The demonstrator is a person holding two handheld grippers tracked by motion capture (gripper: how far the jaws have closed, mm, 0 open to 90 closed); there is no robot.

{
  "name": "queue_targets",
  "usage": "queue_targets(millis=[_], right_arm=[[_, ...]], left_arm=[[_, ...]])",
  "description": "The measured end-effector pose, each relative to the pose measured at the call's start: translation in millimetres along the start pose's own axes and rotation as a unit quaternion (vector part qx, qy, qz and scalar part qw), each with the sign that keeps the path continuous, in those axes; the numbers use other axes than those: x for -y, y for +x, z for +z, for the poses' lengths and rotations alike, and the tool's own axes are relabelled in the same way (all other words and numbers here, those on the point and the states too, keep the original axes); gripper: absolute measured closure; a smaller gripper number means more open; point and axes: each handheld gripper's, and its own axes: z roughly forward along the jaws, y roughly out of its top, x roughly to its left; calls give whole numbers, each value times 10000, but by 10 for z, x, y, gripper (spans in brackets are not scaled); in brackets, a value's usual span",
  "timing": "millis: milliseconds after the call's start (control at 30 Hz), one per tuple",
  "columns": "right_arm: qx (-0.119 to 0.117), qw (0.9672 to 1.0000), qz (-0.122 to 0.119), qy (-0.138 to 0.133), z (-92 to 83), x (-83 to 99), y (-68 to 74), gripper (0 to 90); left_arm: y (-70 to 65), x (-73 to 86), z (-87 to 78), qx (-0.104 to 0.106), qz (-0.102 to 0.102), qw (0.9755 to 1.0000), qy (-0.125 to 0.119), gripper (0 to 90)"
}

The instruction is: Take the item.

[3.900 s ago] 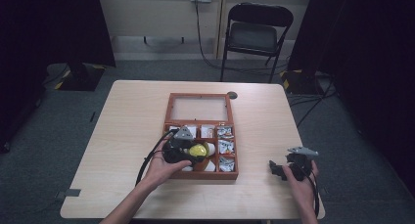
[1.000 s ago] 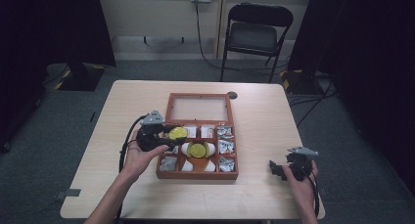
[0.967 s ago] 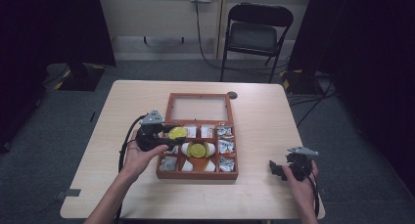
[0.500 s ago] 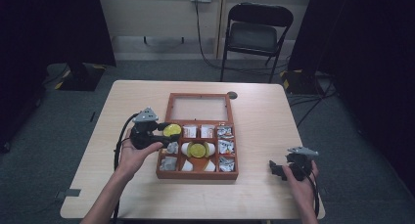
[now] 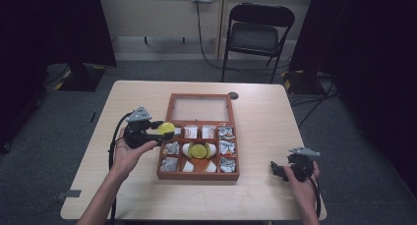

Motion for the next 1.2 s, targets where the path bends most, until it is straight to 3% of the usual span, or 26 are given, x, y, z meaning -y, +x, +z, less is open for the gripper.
queue_targets(millis=[400, 667, 800, 1200], right_arm=[[0, 10000, 3, 0, 0, 0, 0, 0], [-1, 10000, 2, 0, 0, 0, 0, 0], [0, 10000, 0, 0, 0, 0, 0, 0], [0, 10000, 0, -1, 0, 0, 0, 0]], left_arm=[[170, 53, -110, -192, -182, 9996, -3, 380], [311, 129, -154, -426, -316, 9986, 53, 380], [360, 165, -153, -489, -300, 9983, 105, 380], [521, 338, -69, -631, -519, 9961, 348, 380]])
